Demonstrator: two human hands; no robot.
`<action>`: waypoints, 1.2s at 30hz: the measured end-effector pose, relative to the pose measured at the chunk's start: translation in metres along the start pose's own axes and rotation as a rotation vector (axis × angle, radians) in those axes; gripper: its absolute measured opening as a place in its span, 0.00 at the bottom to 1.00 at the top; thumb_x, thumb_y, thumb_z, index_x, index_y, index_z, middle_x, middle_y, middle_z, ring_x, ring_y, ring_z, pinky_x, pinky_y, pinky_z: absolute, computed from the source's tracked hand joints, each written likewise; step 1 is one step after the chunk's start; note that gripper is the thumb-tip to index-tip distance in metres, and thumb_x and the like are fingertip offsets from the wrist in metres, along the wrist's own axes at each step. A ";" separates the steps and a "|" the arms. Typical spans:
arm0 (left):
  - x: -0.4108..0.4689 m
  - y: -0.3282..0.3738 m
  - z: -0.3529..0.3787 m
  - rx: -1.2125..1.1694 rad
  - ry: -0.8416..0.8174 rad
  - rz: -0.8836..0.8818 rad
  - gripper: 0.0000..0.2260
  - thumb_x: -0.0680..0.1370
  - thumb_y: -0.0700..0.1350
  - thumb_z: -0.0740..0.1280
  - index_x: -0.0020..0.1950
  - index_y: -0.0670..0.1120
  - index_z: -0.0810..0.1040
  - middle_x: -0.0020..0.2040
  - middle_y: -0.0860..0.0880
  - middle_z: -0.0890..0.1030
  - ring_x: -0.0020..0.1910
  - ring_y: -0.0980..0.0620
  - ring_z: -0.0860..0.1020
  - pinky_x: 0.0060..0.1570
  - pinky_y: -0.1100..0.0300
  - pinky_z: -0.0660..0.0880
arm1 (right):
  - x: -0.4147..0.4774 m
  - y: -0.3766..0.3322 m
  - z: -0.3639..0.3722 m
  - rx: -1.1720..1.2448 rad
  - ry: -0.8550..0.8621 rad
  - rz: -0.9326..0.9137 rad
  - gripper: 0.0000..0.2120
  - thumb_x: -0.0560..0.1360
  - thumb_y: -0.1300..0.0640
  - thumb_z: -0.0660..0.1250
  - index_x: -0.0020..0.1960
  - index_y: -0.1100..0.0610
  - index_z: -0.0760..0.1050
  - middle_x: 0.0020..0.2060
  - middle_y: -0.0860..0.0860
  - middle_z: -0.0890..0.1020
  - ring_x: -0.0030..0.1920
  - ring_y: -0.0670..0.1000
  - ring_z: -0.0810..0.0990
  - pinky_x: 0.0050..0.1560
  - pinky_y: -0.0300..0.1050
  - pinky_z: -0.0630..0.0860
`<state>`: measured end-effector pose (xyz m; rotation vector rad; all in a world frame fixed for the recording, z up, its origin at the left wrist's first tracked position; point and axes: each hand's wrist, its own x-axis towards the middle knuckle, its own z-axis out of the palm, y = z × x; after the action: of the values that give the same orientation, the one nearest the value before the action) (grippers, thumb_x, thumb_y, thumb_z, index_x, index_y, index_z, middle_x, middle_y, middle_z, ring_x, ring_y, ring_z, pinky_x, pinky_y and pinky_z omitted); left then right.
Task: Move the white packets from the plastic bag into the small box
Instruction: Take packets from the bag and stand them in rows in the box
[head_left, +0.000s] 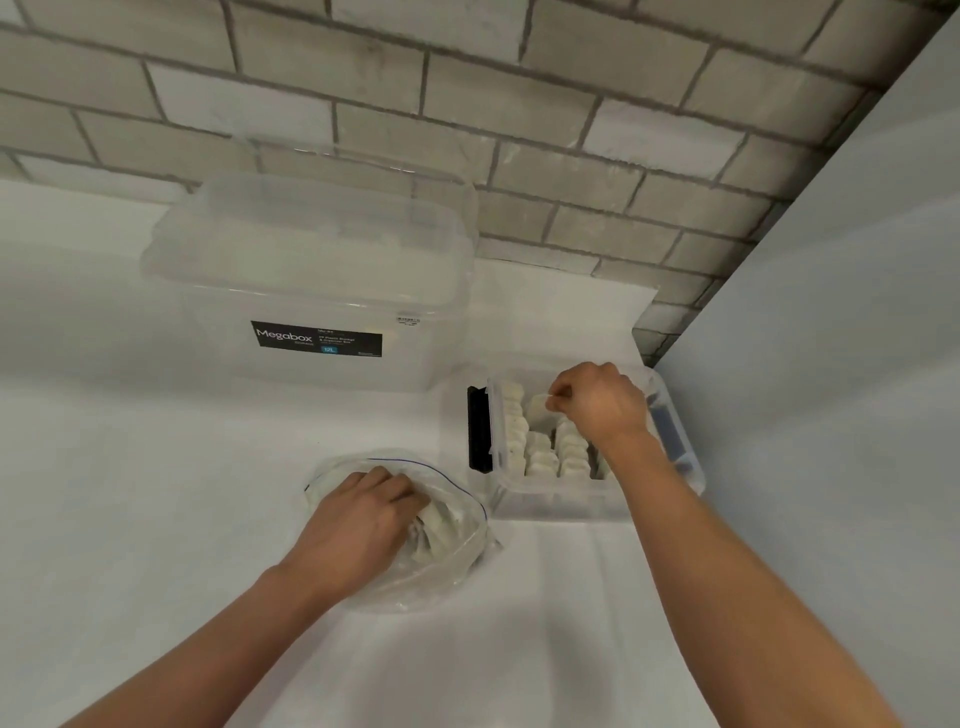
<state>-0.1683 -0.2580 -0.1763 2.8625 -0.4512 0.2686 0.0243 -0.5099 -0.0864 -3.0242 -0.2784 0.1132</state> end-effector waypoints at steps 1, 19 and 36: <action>0.000 -0.001 0.000 -0.002 -0.001 0.002 0.18 0.63 0.41 0.78 0.50 0.54 0.85 0.45 0.57 0.81 0.42 0.50 0.79 0.41 0.58 0.77 | 0.000 -0.002 0.000 -0.040 0.018 0.001 0.09 0.77 0.45 0.71 0.54 0.47 0.84 0.50 0.53 0.83 0.48 0.57 0.82 0.41 0.44 0.72; -0.011 -0.008 -0.045 -0.404 -0.064 -0.147 0.04 0.79 0.46 0.67 0.49 0.55 0.80 0.44 0.60 0.82 0.45 0.62 0.79 0.44 0.62 0.76 | -0.114 -0.043 -0.032 0.709 0.371 -0.049 0.04 0.73 0.49 0.77 0.44 0.49 0.85 0.38 0.38 0.85 0.36 0.42 0.80 0.39 0.32 0.73; -0.021 -0.022 -0.115 -0.736 -0.037 -0.257 0.12 0.72 0.52 0.77 0.54 0.57 0.82 0.47 0.60 0.83 0.48 0.60 0.81 0.46 0.63 0.79 | -0.175 -0.135 0.016 0.871 0.007 -0.173 0.04 0.78 0.56 0.71 0.48 0.50 0.85 0.35 0.42 0.85 0.37 0.44 0.82 0.39 0.37 0.77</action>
<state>-0.1974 -0.2030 -0.0750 2.1676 -0.1353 -0.0069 -0.1725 -0.4090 -0.0762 -2.1290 -0.3681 0.1580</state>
